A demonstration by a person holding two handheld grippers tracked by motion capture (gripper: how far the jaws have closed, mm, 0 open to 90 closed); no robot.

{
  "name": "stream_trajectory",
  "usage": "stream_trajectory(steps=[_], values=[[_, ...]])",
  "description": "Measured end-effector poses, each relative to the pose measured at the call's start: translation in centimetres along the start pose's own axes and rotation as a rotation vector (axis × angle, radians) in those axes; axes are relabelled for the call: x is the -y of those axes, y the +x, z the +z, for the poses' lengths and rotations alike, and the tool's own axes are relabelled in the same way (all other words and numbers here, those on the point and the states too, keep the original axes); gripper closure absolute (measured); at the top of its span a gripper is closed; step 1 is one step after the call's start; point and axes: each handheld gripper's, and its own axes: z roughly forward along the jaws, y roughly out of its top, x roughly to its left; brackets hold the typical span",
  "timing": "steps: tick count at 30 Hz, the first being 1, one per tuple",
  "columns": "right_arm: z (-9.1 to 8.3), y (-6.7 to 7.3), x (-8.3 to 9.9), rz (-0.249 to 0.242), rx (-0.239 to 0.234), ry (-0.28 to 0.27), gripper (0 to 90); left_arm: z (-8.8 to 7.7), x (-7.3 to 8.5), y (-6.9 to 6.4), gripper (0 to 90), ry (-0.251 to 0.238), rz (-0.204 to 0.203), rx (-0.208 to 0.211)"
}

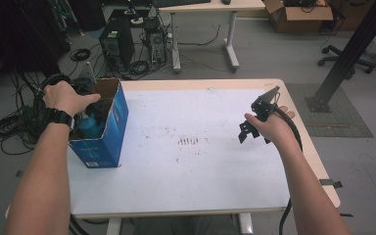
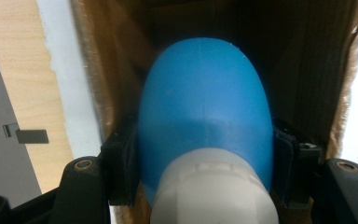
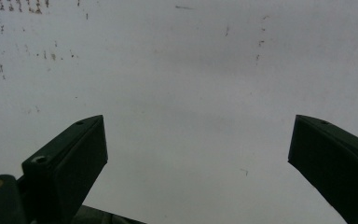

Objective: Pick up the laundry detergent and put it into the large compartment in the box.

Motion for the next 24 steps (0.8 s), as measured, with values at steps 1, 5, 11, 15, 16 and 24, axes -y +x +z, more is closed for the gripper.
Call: stream_trajectory(steps=[1, 5, 11, 15, 16, 24], values=[[0.05, 0.02, 0.01, -0.004, -0.003, 0.0, 4.5, 0.12, -0.02, -0.05, 37.3, 0.0, 0.002, 0.0], [0.16, 0.05, 0.06, -0.002, -0.004, 0.002, 4.5, 0.29, -0.02, -0.1, 37.3, -0.003, 0.005, 0.002], [0.24, -0.06, 0.16, -0.004, -0.007, 0.002, 4.5, 0.36, 0.13, -0.08, 37.2, -0.016, 0.005, 0.002], [0.19, -0.05, 0.26, -0.005, -0.007, -0.001, 4.5, 0.38, 0.14, -0.33, 37.0, -0.014, 0.009, -0.005], [0.19, -0.05, 0.26, -0.005, -0.007, -0.001, 4.5, 0.38, 0.14, -0.33, 37.0, -0.014, 0.009, -0.005], [0.14, -0.3, 0.46, -0.001, -0.008, 0.0, 4.5, 0.3, 0.2, -0.29, 36.3, -0.02, 0.008, -0.001]])
